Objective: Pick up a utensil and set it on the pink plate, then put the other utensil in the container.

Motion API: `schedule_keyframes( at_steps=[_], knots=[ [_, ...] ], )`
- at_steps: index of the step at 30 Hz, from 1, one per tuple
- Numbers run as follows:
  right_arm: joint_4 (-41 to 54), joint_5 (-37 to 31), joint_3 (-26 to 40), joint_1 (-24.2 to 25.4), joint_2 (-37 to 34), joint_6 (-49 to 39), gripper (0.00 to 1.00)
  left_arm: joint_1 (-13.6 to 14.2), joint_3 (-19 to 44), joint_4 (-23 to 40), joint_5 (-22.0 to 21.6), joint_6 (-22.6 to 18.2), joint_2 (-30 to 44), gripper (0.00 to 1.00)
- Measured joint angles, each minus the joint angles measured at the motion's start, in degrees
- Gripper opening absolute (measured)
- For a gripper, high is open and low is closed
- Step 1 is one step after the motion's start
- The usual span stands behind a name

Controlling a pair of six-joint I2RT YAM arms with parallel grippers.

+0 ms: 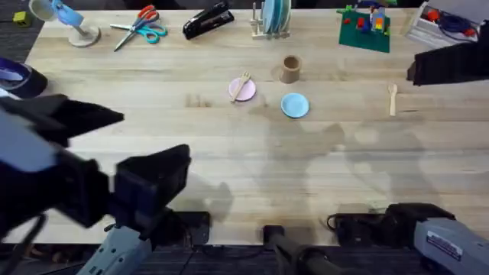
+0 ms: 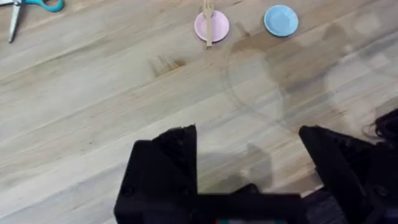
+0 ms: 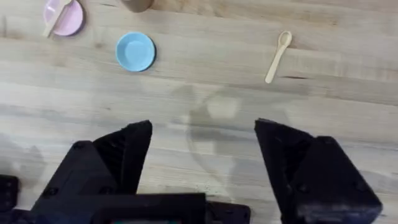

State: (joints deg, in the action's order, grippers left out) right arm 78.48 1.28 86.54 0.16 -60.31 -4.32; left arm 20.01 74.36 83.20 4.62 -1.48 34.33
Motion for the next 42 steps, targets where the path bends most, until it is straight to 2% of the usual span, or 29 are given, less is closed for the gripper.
schedule_keyframes(
  at_steps=[4,9,15,21,25,42],
  knots=[
    [0.0,0.0,0.0,0.0,0.0,0.0,0.994,0.0,-5.9,-5.3,1.1,0.2,-2.4,0.995],
    [0.0,0.0,0.0,0.0,0.0,0.0,0.995,0.0,-8.6,-6.4,1.8,0.2,-2.5,0.995],
    [0.3,0.0,0.0,0.0,0.0,0.0,0.995,0.0,-9.1,-8.5,1.9,-0.1,-2.5,0.995],
    [1.3,0.0,0.0,0.0,0.0,0.0,0.995,0.0,-9.4,-9.8,5.4,-5.4,-2.5,0.995],
    [1.3,0.0,0.0,0.0,0.0,0.0,0.995,0.0,-10.5,-10.9,6.7,-7.2,-2.5,0.995],
    [1.3,0.0,0.0,0.0,0.0,0.0,0.994,0.0,-10.8,-11.3,7.7,-8.2,-2.5,0.995]
  ],
)
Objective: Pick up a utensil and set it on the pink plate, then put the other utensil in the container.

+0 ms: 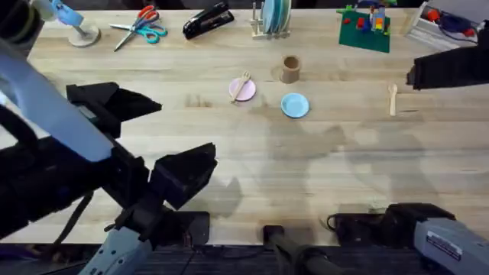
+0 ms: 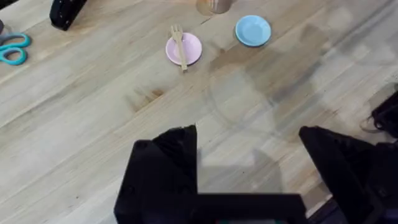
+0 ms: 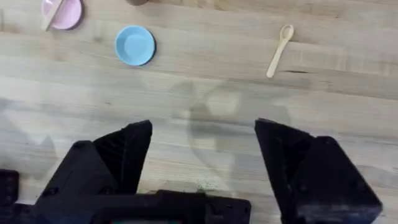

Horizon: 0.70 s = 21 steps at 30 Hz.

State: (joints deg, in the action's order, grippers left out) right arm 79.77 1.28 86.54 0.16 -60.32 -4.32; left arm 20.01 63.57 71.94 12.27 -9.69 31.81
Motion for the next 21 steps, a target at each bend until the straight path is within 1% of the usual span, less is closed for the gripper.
schedule_keyframes(
  at_steps=[8,16,21],
  knots=[
    [0.1,0.0,0.0,0.0,0.0,0.0,0.994,0.0,0.0,0.0,0.0,0.0,0.0,0.995],
    [2.5,0.0,0.0,0.0,0.0,0.1,0.994,0.0,0.0,0.0,0.0,0.0,0.0,0.995],
    [2.6,0.0,0.0,0.0,0.0,1.9,0.994,0.0,0.0,0.0,0.0,0.0,0.0,0.995]
  ],
)
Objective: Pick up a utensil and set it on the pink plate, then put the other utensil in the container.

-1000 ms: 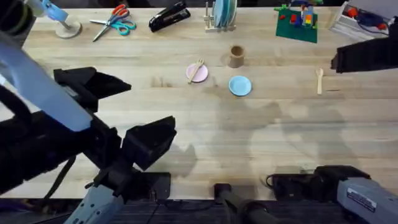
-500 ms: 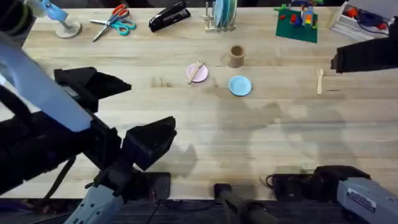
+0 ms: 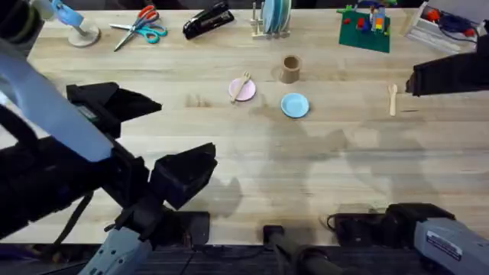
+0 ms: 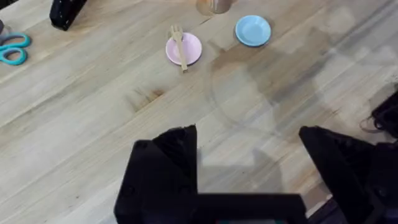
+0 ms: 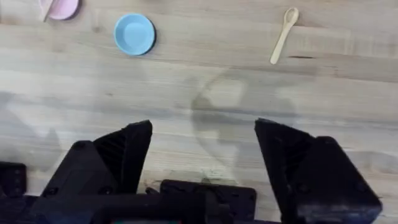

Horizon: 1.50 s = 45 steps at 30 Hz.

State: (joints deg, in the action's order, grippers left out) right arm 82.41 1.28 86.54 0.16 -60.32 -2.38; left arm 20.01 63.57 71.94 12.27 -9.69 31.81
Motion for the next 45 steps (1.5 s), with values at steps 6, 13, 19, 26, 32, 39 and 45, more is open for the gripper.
schedule_keyframes(
  at_steps=[6,13,19,26,32,39,45],
  knots=[
    [0.4,-0.1,0.0,0.0,0.0,4.4,0.994,0.0,0.0,0.0,0.0,0.0,0.0,0.995],
    [3.3,-7.0,0.0,0.0,0.0,13.4,0.994,0.0,0.0,0.0,0.0,0.0,0.0,0.995],
    [3.4,-10.8,0.0,0.4,-0.1,17.0,0.993,0.0,0.0,0.0,0.0,0.0,0.0,0.995],
    [4.2,-12.0,0.0,5.6,-2.4,17.8,0.995,0.0,0.0,0.0,0.0,0.0,0.0,0.995],
    [3.5,-12.3,0.0,11.3,-5.2,15.9,0.995,0.0,0.0,0.0,0.0,0.0,0.0,0.995],
    [-2.4,-11.6,-2.3,16.1,-7.3,14.3,0.995,0.0,0.0,0.0,0.0,0.0,0.0,0.995],
    [-10.3,-10.8,-11.0,16.9,-8.9,13.9,0.993,0.0,0.0,0.0,0.0,0.0,0.0,0.995]
  ],
)
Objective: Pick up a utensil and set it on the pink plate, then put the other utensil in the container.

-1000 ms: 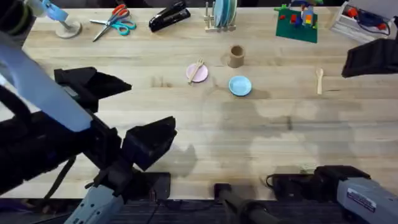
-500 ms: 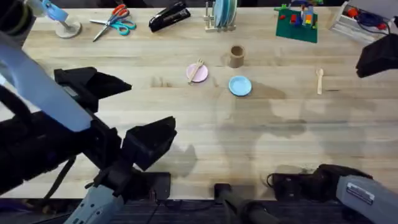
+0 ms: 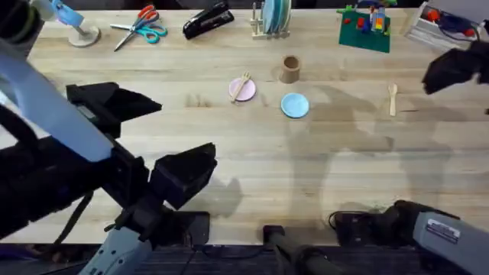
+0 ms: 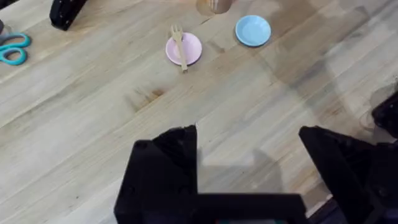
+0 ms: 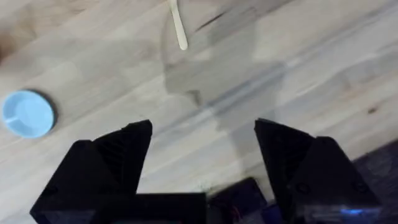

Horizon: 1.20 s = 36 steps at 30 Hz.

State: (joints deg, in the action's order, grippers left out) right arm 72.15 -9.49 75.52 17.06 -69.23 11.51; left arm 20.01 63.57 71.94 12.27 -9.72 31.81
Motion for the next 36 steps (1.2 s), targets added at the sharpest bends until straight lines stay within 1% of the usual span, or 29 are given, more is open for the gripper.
schedule_keyframes(
  at_steps=[4,8,14,20,30,36],
  knots=[
    [-5.6,0.3,-5.0,0.0,-1.8,-0.9,0.993,0.0,0.0,0.0,0.0,0.0,0.0,0.995],
    [-8.7,0.3,-7.5,0.0,-5.2,-2.5,0.993,0.0,0.0,0.0,0.0,0.0,0.0,0.995],
    [-12.3,0.3,-7.8,0.0,-12.1,-3.3,0.993,0.0,0.0,0.0,0.0,0.0,0.0,0.996],
    [-15.6,0.3,-7.8,0.0,-17.4,-4.5,0.993,0.0,0.0,0.0,0.0,0.0,0.0,0.995],
    [-20.0,0.4,-7.8,0.1,-21.8,-7.0,0.993,0.0,0.0,0.0,0.0,0.0,0.0,0.995],
    [-22.0,3.1,-7.8,1.5,-24.4,-8.6,0.993,0.0,0.0,0.0,0.0,0.0,0.0,0.995]
  ],
)
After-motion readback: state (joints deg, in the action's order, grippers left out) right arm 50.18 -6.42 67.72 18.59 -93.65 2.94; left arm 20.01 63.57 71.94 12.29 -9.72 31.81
